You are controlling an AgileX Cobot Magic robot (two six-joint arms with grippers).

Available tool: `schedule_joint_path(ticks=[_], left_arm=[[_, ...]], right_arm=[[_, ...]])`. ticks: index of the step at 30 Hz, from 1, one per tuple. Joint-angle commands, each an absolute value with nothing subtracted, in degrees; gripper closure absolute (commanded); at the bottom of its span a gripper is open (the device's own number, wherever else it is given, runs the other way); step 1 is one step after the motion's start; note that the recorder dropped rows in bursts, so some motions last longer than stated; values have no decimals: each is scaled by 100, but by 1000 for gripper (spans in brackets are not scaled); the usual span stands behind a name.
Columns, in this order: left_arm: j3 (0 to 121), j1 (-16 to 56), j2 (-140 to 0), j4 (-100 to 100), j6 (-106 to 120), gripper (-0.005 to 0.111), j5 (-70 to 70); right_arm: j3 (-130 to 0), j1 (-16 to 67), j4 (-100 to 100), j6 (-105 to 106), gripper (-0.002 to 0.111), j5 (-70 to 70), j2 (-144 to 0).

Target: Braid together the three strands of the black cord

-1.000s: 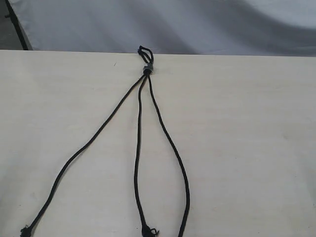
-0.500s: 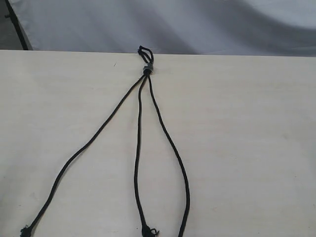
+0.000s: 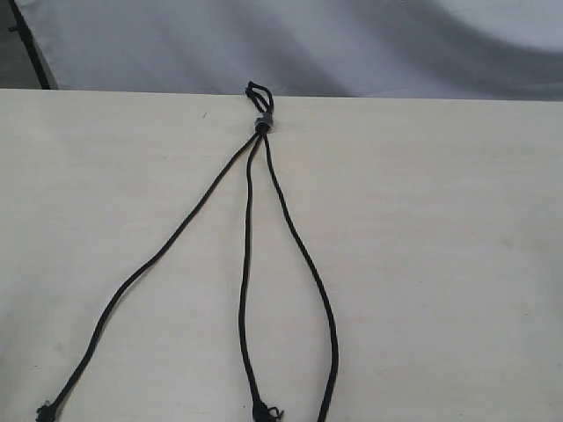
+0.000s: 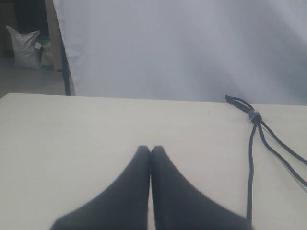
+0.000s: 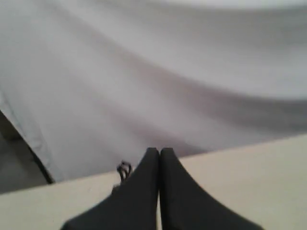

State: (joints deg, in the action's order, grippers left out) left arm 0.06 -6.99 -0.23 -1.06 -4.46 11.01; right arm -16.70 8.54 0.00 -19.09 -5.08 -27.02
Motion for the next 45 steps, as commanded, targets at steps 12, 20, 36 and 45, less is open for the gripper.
schedule_joint_path(ticks=[12,20,36,45], left_arm=[[0,-709,0,-121,-468,106,1072],[0,-709,0,-121,-468,106,1072],[0,-709,0,-121,-468,106,1072],[0,-709,0,-121,-468,106,1072]], right_arm=[[-3767,3994,31,-1405,105,961,-7068],[-5483,4986,31,-1286,68,2318,-9167],[-7050,5396,0,-1118,62,4209,-11469],[-7061,5550,73,-875,81,4366,-11652]])
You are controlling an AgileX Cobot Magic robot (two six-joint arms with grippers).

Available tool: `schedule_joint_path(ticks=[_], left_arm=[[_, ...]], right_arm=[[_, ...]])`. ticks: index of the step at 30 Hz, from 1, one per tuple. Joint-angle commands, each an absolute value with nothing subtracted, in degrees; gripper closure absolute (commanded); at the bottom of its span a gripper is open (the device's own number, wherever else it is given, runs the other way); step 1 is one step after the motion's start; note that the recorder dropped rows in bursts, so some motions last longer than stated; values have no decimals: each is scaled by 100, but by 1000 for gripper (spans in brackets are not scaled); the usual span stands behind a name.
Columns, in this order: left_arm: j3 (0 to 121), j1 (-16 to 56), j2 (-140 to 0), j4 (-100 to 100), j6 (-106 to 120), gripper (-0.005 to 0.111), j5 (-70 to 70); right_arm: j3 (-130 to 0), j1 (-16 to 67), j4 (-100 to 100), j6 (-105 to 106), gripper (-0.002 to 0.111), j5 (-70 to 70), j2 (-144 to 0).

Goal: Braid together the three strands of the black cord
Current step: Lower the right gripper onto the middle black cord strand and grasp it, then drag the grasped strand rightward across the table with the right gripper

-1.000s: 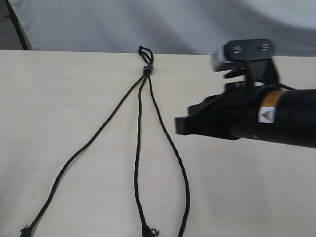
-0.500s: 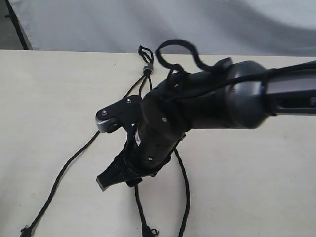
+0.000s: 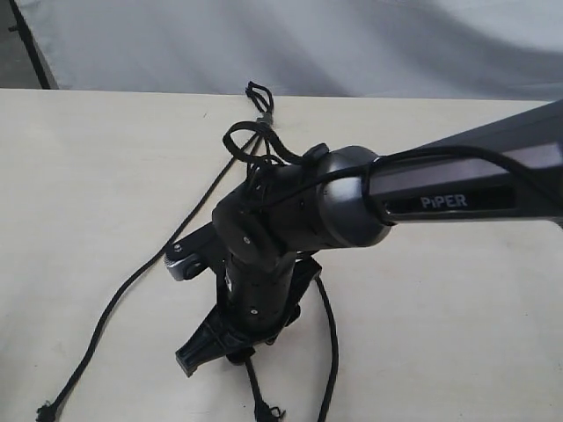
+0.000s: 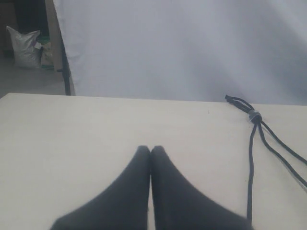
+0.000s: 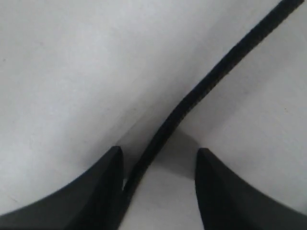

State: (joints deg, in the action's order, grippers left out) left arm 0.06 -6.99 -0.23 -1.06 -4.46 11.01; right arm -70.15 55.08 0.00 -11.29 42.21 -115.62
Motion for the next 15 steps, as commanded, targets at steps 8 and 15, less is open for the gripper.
schedule_joint_path(ticks=[8,15], left_arm=[[0,-709,0,-121,-468,106,1072],[0,-709,0,-121,-468,106,1072]], right_arm=[[-7708,5550,968,-502,108,5505,-11605],[-8252,4520,2835,-600,108,6001,-11628]])
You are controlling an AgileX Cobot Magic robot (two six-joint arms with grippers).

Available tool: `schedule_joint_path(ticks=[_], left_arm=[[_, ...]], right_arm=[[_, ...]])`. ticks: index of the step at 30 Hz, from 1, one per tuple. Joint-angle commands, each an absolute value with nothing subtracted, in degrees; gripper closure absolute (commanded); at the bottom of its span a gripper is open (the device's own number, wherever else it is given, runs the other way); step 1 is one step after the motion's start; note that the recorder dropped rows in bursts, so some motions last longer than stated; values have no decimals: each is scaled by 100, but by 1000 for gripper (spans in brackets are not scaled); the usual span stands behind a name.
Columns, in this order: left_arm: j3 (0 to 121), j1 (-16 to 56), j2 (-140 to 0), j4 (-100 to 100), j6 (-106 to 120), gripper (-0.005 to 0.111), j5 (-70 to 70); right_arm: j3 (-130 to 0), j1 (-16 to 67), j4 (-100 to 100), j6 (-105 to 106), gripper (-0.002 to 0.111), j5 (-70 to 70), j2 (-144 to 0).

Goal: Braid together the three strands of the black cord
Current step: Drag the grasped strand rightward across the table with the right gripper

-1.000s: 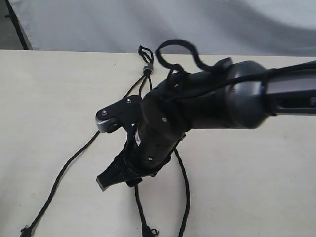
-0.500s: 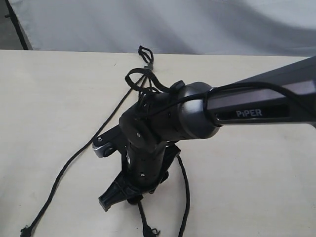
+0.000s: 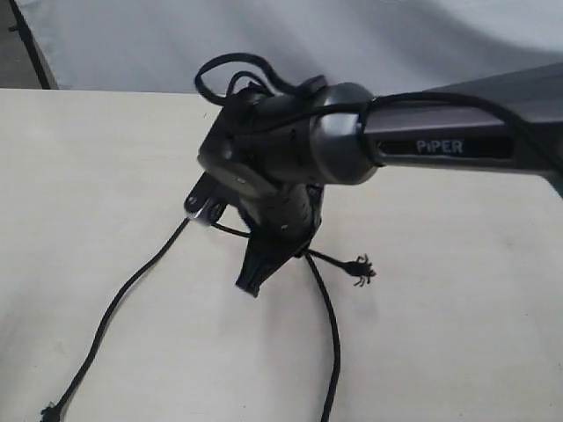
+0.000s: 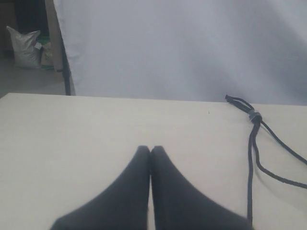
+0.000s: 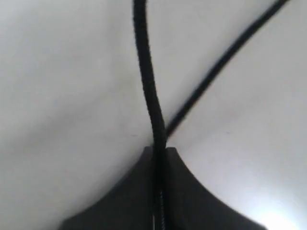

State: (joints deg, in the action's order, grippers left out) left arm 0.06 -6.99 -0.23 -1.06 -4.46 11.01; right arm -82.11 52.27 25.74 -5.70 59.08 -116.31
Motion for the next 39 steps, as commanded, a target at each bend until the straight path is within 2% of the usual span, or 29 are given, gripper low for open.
schedule_joint_path(ticks=[1,3,6,19,29,39], left_arm=[[0,-709,0,-121,-468,106,1072],[0,-709,0,-121,-468,106,1072],[0,-709,0,-121,-468,106,1072],[0,-709,0,-121,-468,106,1072],[0,-709,0,-121,-468,106,1072],[0,-709,0,-121,-468,106,1072]], right_arm=[[-8252,4369,2791,-667,108,6001,-11638],[-8229,3727,2151,-560,108,5828,-11638],[-7937,3274,1544,-75,108,5408,-11638],[-7492,2930,1473,346,108,5286,-11537],[-7492,1894,-448,1943,108,5275,-11155],[-6876,1041,-789,2357,108,5213,-11143]])
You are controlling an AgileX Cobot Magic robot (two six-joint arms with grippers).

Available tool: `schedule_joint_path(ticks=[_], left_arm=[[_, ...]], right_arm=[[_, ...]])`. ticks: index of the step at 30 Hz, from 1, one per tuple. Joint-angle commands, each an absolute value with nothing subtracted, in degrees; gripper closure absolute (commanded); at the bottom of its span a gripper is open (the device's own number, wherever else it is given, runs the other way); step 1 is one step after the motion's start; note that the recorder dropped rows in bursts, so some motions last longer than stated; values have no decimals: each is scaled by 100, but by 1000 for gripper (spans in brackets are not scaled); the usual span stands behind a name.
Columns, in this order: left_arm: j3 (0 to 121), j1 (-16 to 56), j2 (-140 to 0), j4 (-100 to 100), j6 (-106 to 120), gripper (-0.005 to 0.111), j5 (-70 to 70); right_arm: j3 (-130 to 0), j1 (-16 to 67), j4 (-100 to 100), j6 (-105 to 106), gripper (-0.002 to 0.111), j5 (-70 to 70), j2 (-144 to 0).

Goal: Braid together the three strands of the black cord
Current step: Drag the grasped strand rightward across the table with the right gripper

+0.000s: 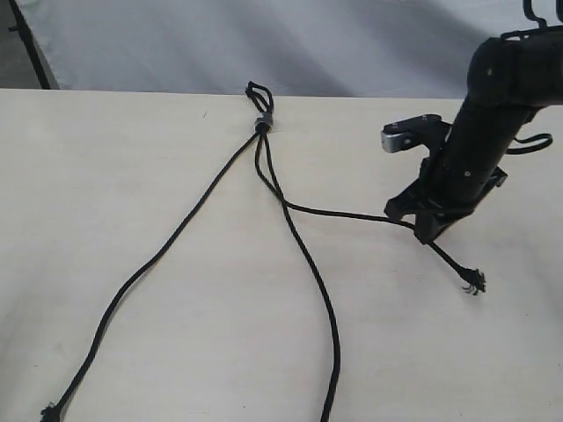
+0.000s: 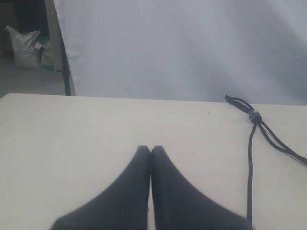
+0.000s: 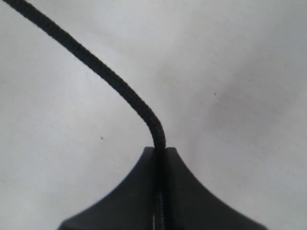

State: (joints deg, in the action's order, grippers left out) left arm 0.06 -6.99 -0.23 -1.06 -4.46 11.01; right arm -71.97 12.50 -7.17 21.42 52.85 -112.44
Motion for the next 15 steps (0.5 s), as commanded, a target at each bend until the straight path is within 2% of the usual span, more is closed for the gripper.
schedule_joint_path(ticks=[1,15], left_arm=[[0,-709,0,-121,-468,106,1072],[0,-709,0,-87,-468,106,1072]], right_arm=[[-6791,984,-789,2373,108,5154,-11142],[-6515,811,-802,2382,108,4725,-11168]])
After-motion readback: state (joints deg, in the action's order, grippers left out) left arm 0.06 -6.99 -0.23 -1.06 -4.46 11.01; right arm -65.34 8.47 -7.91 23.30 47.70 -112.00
